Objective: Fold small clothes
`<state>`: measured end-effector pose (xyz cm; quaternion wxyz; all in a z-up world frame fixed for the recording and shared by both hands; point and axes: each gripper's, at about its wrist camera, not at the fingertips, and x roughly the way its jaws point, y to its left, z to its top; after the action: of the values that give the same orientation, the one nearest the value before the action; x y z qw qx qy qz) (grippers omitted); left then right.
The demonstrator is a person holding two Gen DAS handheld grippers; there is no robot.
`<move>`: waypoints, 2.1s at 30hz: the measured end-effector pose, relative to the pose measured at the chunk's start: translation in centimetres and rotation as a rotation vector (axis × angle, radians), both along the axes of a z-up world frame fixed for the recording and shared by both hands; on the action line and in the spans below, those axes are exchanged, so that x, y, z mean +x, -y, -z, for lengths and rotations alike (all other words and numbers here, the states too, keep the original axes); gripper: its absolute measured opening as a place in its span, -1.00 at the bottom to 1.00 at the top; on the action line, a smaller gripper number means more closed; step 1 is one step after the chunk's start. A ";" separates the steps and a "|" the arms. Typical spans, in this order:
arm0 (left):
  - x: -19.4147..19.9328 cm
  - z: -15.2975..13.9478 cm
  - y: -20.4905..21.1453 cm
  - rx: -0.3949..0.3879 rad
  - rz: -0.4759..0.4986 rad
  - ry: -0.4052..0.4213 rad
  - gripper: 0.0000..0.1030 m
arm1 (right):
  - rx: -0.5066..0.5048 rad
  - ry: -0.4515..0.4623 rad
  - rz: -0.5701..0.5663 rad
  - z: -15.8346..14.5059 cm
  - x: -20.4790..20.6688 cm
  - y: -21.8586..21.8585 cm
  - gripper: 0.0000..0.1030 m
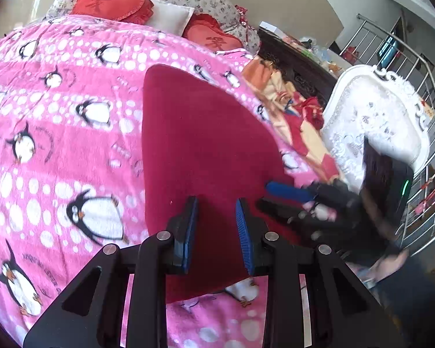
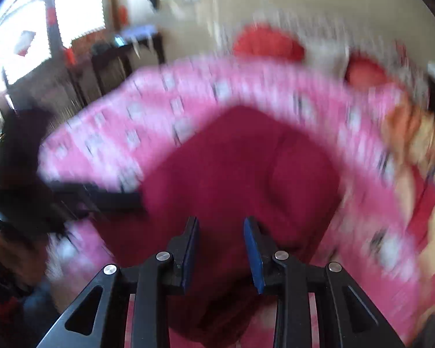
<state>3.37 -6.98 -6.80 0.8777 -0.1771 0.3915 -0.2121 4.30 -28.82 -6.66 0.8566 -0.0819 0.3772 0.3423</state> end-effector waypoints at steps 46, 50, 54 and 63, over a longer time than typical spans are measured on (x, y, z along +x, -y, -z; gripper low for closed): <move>6.1 4.4 -1.8 -0.146 0.048 -0.141 0.10 | 0.652 -0.413 0.323 6.3 9.5 8.3 -0.09; 5.4 3.1 -2.1 -0.137 0.036 -0.116 -0.24 | 0.675 -0.350 0.318 3.5 8.9 7.3 -0.41; 4.0 0.6 -4.2 -0.096 -0.001 -0.041 -0.25 | 0.702 -0.301 0.242 -0.5 8.6 4.3 -0.42; 5.0 -3.3 -15.7 0.056 -0.180 0.039 -0.25 | 0.790 -0.417 0.123 -0.1 13.4 -8.8 -0.42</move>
<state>8.35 8.69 -3.47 0.9052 -0.1828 0.3628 -0.1247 17.67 -20.03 -6.61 0.7468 0.3445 0.3862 0.4177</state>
